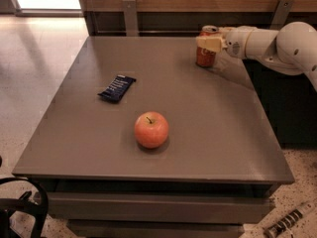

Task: Move coke can near apple

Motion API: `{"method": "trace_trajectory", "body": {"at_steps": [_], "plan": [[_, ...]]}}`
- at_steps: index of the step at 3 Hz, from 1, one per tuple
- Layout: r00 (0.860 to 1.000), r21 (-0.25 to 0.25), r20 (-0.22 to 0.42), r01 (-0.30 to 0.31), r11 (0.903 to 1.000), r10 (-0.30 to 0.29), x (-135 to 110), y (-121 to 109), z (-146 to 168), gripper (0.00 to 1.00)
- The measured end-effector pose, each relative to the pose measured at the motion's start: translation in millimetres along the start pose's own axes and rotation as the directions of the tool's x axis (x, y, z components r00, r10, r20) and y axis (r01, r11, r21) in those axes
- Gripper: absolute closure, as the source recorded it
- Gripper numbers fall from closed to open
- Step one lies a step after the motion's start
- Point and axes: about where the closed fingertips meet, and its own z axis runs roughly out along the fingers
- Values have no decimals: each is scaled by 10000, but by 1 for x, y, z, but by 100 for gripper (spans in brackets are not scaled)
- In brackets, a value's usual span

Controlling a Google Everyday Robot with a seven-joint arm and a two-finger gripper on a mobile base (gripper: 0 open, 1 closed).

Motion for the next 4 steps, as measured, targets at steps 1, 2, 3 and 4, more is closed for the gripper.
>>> {"method": "trace_trajectory", "body": {"at_steps": [1,2,3,4], "plan": [[10000,-65,-3,-8,10000,8,0,3,4,99],[10000,-149,58,-69,9999,69,-2,4,2,100],[9989,-482,327,-315,9983,331,-12,6,-12,100],[9975,-693,654,-232,9973,278,-30,18,-49,100]]}}
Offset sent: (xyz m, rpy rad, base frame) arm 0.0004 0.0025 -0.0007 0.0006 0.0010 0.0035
